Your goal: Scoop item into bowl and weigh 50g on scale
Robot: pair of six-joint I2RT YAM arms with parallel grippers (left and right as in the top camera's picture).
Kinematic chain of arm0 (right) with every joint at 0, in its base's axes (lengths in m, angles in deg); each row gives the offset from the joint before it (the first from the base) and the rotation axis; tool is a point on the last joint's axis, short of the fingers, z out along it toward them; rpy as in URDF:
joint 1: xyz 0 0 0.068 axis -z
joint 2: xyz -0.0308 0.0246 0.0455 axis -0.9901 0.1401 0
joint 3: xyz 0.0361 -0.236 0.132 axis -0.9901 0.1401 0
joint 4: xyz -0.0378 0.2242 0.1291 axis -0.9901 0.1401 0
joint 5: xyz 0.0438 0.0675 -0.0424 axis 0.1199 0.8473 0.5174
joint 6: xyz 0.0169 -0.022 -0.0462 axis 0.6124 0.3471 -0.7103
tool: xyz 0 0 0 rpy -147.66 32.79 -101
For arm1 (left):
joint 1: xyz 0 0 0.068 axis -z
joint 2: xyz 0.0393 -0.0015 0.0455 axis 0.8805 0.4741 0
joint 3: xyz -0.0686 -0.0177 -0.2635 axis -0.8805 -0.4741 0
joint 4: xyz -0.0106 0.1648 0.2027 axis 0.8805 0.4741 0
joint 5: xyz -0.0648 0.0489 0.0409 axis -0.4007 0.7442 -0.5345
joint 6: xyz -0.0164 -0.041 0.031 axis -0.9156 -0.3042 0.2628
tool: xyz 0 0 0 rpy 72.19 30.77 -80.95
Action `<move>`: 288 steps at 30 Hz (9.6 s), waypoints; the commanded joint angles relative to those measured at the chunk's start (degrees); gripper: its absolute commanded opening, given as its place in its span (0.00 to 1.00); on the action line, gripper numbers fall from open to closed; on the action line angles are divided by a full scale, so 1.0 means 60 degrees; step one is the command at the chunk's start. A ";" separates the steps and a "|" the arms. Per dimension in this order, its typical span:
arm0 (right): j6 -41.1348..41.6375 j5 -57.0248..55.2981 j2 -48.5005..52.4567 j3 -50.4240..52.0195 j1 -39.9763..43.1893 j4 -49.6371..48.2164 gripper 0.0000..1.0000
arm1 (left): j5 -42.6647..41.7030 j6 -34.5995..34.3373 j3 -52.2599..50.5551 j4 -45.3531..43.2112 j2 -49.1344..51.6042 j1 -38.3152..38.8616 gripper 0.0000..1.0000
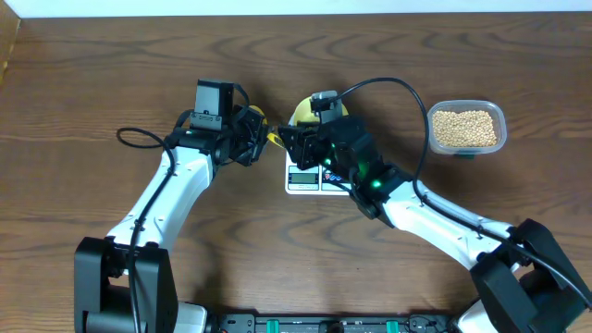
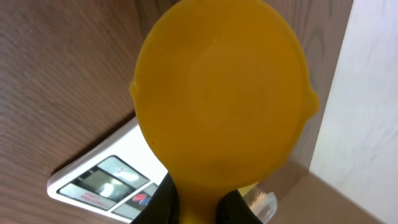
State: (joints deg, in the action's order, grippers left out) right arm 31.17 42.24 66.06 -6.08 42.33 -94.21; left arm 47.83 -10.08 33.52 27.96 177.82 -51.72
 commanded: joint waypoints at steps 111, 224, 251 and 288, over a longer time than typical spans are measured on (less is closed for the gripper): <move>-0.4189 -0.0521 0.1082 -0.9027 0.5187 1.5854 0.01 | 0.0703 -0.0463 0.0025 0.0135 0.0036 0.0011 0.57; -0.6094 -0.1552 0.3617 -0.9005 0.7909 1.3956 0.99 | 0.0433 0.9242 0.0047 -0.1413 -0.0754 0.1198 0.07; -0.6094 -0.1552 0.3617 -0.9005 0.7909 1.3956 0.99 | 0.2517 1.1672 0.0051 0.1107 -0.0459 0.4951 0.47; -0.6094 -0.1552 0.3617 -0.9005 0.7909 1.3956 0.99 | 0.3639 1.0247 0.0313 -0.1963 0.1687 0.5118 0.98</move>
State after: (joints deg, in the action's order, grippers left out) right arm -5.16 33.43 87.48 -59.30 89.71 -10.52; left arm 67.39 52.03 34.24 17.12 187.16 -21.50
